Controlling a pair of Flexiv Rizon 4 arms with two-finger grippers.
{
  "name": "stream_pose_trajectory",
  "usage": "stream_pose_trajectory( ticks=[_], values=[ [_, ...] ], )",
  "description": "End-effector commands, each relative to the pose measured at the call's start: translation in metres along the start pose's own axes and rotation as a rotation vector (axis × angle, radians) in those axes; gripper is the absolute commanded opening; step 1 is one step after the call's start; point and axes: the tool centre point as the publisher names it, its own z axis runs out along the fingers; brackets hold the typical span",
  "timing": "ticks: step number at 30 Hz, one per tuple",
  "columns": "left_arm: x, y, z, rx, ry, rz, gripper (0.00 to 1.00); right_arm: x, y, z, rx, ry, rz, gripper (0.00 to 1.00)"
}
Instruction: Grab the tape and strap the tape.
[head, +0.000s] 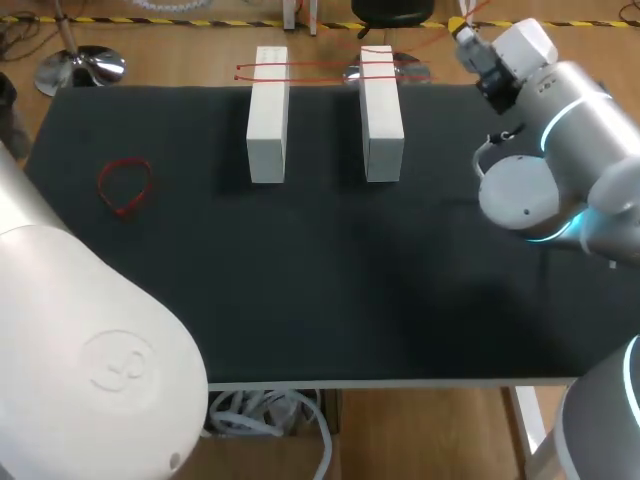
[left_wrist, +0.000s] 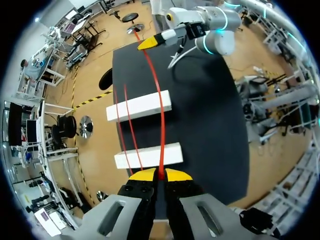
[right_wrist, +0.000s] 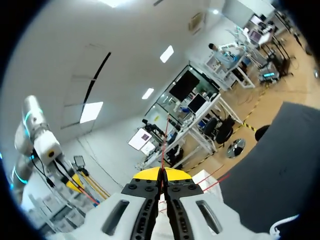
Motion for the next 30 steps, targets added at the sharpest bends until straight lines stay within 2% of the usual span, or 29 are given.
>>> stream_pose_trajectory(
  ticks=[1, 3, 7, 8, 10, 11, 12, 14, 15, 16, 17, 18, 19, 20, 22, 23, 26, 28, 30],
  values=[
    [0.001, -0.004, -0.001, -0.054, -0.003, 0.018, 0.0, 0.005, 0.009, 0.002, 0.058, -0.075, -0.215, 0.0],
    [0.0, -0.005, -0.001, -0.072, 0.006, 0.047, 0.0, 0.01, 0.011, 0.004, 0.058, -0.073, -0.311, 0.0],
    [0.0, -0.005, -0.001, -0.072, 0.006, 0.047, 0.0, 0.019, 0.013, 0.007, 0.075, -0.053, -0.424, 0.0],
    [0.0, -0.005, -0.001, -0.072, 0.006, 0.047, 0.0, 0.022, 0.012, 0.008, 0.079, -0.066, -0.5, 0.0],
    [0.0, -0.005, -0.001, -0.072, 0.006, 0.047, 0.0, 0.027, 0.009, 0.01, 0.097, -0.035, -0.516, 0.0],
    [0.0, -0.005, -0.001, -0.072, 0.006, 0.047, 0.0, 0.029, 0.008, 0.01, 0.118, -0.069, -0.581, 0.0],
    [0.0, -0.005, -0.001, -0.072, 0.006, 0.047, 0.0, 0.031, 0.005, 0.011, 0.12, -0.031, -0.615, 0.0],
    [0.0, -0.005, -0.001, -0.072, 0.006, 0.047, 0.0, 0.035, 0.002, 0.012, 0.158, -0.057, -0.703, 0.0],
    [0.0, -0.005, -0.001, -0.072, 0.006, 0.047, 0.0, 0.04, -0.001, 0.013, 0.159, -0.014, -0.73, 0.0],
    [0.0, -0.005, -0.001, -0.072, 0.006, 0.047, 0.0, 0.04, -0.001, 0.012, 0.158, -0.043, -0.765, 0.0],
    [0.0, -0.005, -0.001, -0.072, 0.006, 0.047, 0.0, 0.042, -0.002, 0.014, 0.17, -0.07, -0.862, 0.0],
    [0.0, -0.005, -0.001, -0.072, 0.006, 0.047, 0.0, 0.046, -0.005, 0.014, 0.185, -0.041, -0.893, 0.0],
    [0.0, -0.005, -0.001, -0.072, 0.006, 0.047, 0.0, 0.048, -0.005, 0.014, 0.198, -0.104, -0.909, 0.0],
    [0.0, -0.005, -0.001, -0.072, 0.006, 0.047, 0.0, 0.048, -0.006, 0.015, 0.19, -0.092, -0.994, 0.0],
    [0.0, -0.005, -0.001, -0.072, 0.006, 0.047, 0.0, 0.051, -0.008, 0.014, 0.184, -0.094, -1.011, 0.0],
    [0.0, -0.005, -0.001, -0.072, 0.006, 0.047, 0.0, 0.054, -0.009, 0.015, 0.18, -0.081, -1.085, 0.0],
    [0.0, -0.005, -0.001, -0.072, 0.006, 0.047, 0.0, 0.059, -0.011, 0.016, 0.173, -0.048, -1.164, 0.0],
    [0.0, -0.005, -0.001, -0.072, 0.006, 0.047, 0.0, 0.062, -0.013, 0.016, 0.179, -0.032, -1.162, 0.0],
    [0.0, -0.005, -0.001, -0.072, 0.006, 0.047, 0.0, 0.064, -0.016, 0.016, 0.216, -0.015, -0.97, 0.0]
  ],
)
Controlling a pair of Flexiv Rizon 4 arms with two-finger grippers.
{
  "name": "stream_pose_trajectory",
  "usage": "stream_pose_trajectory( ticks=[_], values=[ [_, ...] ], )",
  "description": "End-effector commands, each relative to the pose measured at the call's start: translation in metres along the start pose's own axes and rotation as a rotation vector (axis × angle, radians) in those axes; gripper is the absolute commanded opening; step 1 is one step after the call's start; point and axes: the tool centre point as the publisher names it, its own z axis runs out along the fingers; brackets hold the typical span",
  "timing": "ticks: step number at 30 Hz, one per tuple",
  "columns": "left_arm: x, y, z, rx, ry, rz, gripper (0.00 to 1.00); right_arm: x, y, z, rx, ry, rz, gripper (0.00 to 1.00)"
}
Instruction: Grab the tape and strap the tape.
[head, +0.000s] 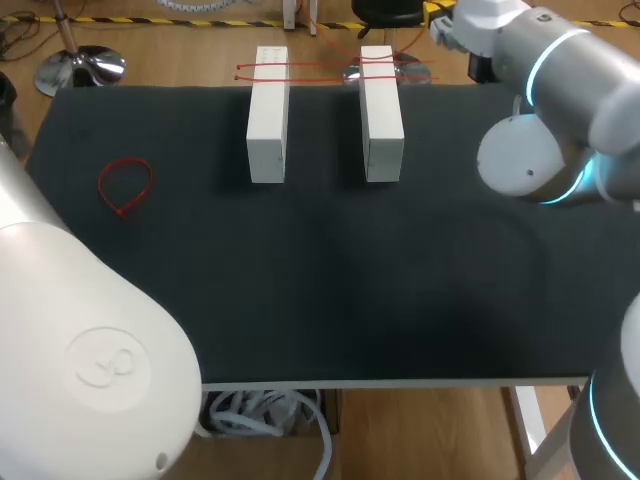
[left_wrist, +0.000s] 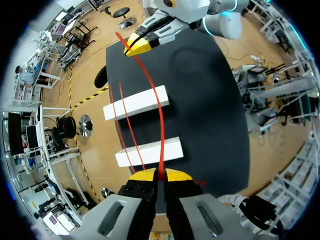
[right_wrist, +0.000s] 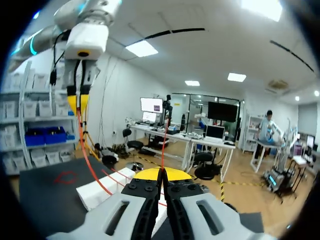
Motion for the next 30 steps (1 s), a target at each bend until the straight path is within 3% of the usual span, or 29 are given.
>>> stream_pose_trajectory(
  ticks=[1, 4, 10, 16, 23, 30],
  values=[
    [0.0, 0.0, -0.001, -0.003, 0.001, -0.001, 0.0, 0.007, 0.005, 0.002, 0.1, -0.047, 0.061, 0.0],
    [0.0, 0.0, -0.001, -0.003, 0.001, -0.001, 0.0, 0.004, 0.003, 0.002, 0.104, -0.044, 0.109, 0.0],
    [0.0, 0.0, -0.001, -0.003, 0.001, -0.001, 0.0, 0.004, 0.003, 0.001, 0.096, -0.039, 0.075, 0.0],
    [0.011, 0.007, 0.008, -0.064, 0.137, -0.036, 0.0, 0.006, 0.002, 0.0, 0.094, -0.034, 0.048, 0.0],
    [0.019, 0.01, 0.011, -0.014, 0.188, -0.128, 0.0, 0.005, 0.001, -0.001, 0.089, -0.035, 0.004, 0.0],
    [0.022, 0.012, 0.012, -0.036, 0.209, -0.155, 0.0, 0.004, 0.002, -0.002, 0.09, -0.037, -0.067, 0.0]
  ],
)
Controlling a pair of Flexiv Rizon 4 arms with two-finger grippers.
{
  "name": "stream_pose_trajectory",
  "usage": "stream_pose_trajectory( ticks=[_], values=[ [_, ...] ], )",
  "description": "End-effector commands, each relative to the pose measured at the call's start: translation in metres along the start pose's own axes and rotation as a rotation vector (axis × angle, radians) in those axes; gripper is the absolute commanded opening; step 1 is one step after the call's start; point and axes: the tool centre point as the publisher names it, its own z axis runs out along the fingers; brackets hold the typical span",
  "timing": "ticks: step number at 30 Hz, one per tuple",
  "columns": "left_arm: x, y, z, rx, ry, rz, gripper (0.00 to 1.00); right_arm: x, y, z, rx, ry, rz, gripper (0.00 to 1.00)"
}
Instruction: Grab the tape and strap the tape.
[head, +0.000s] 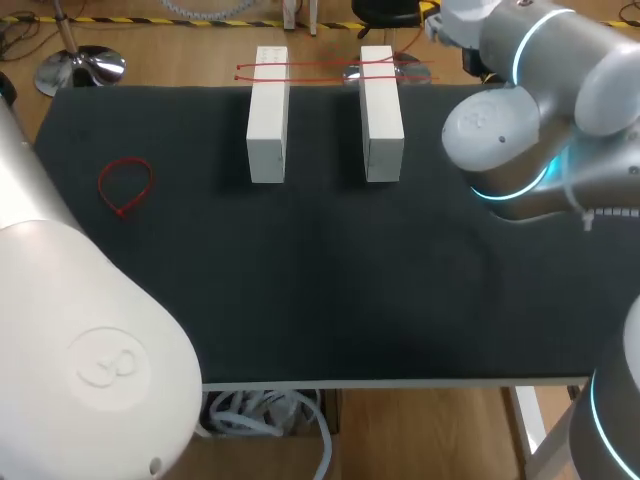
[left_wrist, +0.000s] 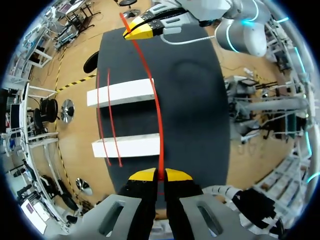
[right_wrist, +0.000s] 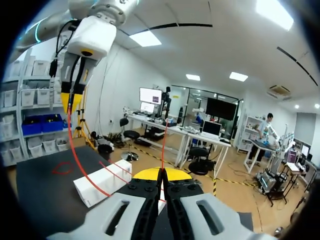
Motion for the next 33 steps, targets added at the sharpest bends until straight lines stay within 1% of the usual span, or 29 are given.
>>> stream_pose_trajectory(
  ticks=[1, 3, 4, 5, 8, 11, 15, 18, 21, 22, 23, 24, 26, 27, 29, 32, 33],
  values=[
    [-0.003, -0.002, -0.003, -0.023, 0.024, -0.01, 0.0, 0.001, 0.001, -0.001, 0.01, -0.007, -0.031, 0.0],
    [-0.004, -0.002, -0.002, -0.012, 0.023, -0.027, 0.0, 0.001, 0.002, -0.001, 0.012, -0.01, -0.067, 0.0],
    [-0.003, -0.001, -0.002, -0.029, 0.028, -0.029, 0.0, 0.001, 0.003, -0.001, 0.023, -0.016, -0.107, 0.0],
    [-0.003, -0.001, -0.002, -0.017, 0.023, -0.023, 0.0, 0.001, 0.003, -0.001, 0.025, -0.02, -0.122, 0.0],
    [-0.003, -0.001, -0.003, -0.026, 0.022, -0.028, 0.0, 0.002, 0.005, 0.0, 0.037, -0.026, -0.193, 0.0],
    [-0.004, -0.001, -0.005, -0.029, 0.008, -0.028, 0.0, 0.004, 0.008, 0.002, 0.055, -0.012, -0.254, 0.0],
    [-0.006, -0.003, -0.008, -0.041, -0.003, -0.007, 0.0, 0.009, 0.015, 0.005, 0.067, 0.0, -0.3, 0.0],
    [-0.006, -0.003, -0.008, -0.041, -0.003, -0.007, 0.0, 0.011, 0.02, 0.007, 0.069, -0.006, -0.314, 0.0],
    [-0.006, -0.003, -0.008, -0.041, -0.003, -0.007, 0.0, 0.012, 0.025, 0.009, 0.092, -0.014, -0.357, 0.0],
    [-0.006, -0.003, -0.008, -0.041, -0.003, -0.007, 0.0, 0.013, 0.027, 0.01, 0.092, -0.034, -0.423, 0.0],
    [-0.006, -0.003, -0.008, -0.041, -0.003, -0.007, 0.0, 0.015, 0.03, 0.01, 0.076, -0.051, -0.516, 0.0],
    [-0.006, -0.003, -0.008, -0.041, -0.003, -0.007, 0.0, 0.017, 0.032, 0.01, 0.082, -0.047, -0.496, 0.0],
    [-0.006, -0.003, -0.008, -0.041, -0.003, -0.007, 0.0, 0.022, 0.035, 0.01, 0.089, -0.042, -0.593, 0.0],
    [-0.006, -0.003, -0.008, -0.041, -0.003, -0.007, 0.0, 0.024, 0.035, 0.009, 0.089, -0.044, -0.599, 0.0],
    [-0.006, -0.003, -0.008, -0.041, -0.003, -0.007, 0.0, 0.03, 0.034, 0.01, 0.107, -0.029, -0.678, 0.0],
    [-0.006, -0.003, -0.008, -0.041, -0.003, -0.007, 0.0, 0.033, 0.034, 0.01, 0.099, -0.023, -0.706, 0.0],
    [-0.006, -0.003, -0.008, -0.041, -0.003, -0.007, 0.0, 0.034, 0.034, 0.01, 0.082, -0.009, -0.682, 0.0]
  ],
)
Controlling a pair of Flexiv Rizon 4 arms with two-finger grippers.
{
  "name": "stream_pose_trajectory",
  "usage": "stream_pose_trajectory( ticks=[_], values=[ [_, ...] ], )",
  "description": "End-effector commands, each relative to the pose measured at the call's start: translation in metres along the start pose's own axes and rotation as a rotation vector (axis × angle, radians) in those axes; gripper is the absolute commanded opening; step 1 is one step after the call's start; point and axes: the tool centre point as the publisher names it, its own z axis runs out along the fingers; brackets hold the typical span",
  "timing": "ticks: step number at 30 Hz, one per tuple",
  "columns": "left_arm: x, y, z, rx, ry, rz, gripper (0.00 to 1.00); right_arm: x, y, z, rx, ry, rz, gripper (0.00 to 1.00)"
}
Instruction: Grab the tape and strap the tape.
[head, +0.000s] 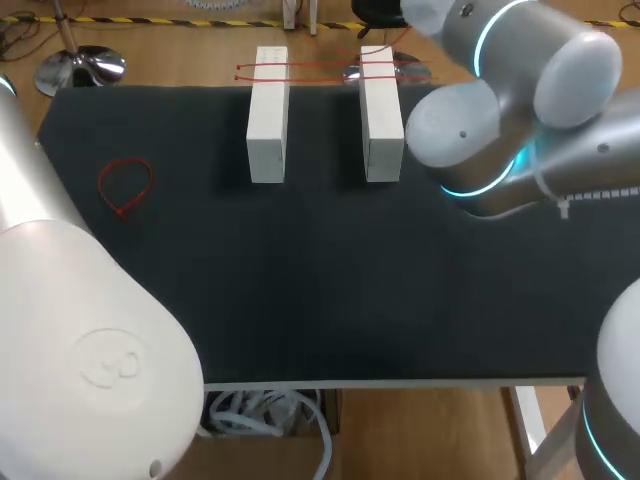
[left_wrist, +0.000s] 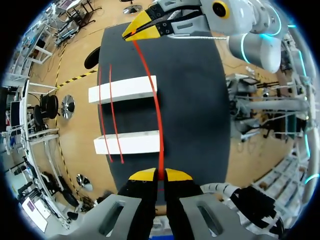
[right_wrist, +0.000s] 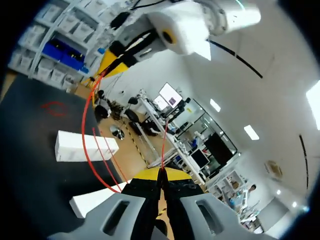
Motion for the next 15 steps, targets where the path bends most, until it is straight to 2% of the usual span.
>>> stream_pose_trajectory(
  ticks=[1, 15],
  values=[
    [-0.0005, -0.0004, -0.0015, -0.004, 0.003, 0.0, 0.0, 0.006, 0.0071, 0.0005, 0.033, 0.047, 0.081, 0.0],
    [-0.0005, -0.0004, -0.0015, -0.004, 0.003, 0.0, 0.0, 0.006, 0.0071, 0.0005, 0.033, 0.047, 0.081, 0.0]
  ],
)
